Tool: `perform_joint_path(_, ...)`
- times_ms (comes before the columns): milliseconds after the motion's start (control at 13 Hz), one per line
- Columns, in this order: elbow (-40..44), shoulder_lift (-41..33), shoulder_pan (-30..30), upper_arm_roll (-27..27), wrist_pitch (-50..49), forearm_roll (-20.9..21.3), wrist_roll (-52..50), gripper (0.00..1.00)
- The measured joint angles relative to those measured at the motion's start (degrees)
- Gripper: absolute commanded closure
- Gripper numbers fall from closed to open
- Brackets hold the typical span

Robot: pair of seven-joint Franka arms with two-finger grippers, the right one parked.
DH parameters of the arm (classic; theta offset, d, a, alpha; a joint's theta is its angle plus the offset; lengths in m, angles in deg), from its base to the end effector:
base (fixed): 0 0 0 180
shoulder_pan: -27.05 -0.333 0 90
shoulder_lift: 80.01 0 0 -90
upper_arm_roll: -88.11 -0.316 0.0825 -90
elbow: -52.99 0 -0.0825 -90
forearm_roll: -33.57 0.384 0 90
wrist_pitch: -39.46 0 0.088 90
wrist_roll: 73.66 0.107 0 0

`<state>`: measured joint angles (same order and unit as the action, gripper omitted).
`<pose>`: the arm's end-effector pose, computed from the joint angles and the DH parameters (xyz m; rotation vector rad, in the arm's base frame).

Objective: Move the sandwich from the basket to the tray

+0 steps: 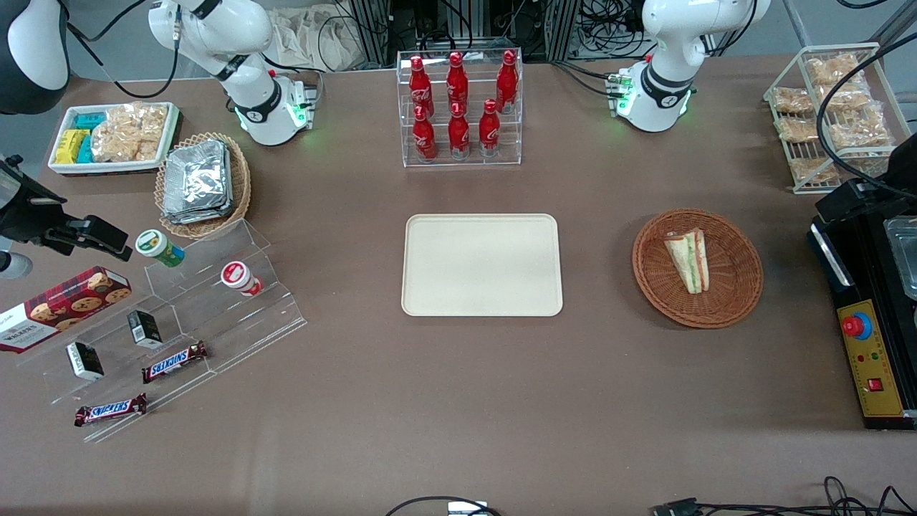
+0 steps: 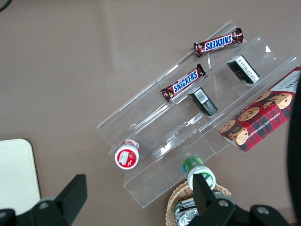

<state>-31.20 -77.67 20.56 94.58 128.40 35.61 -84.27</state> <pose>0.5660 0.0056 0.6479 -3.1002 -0.2909 -0.0701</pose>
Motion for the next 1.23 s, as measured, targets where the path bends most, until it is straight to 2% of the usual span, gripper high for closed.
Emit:
perform_joint_path(846, -0.04, -0.28, 0.00, -0.07, -3.41, 0.00, 0.04, 0.00)
perform_joint_path(1231, -2.49, 1.97, 0.00, -0.09, -0.45, -0.08, -0.17, 0.00)
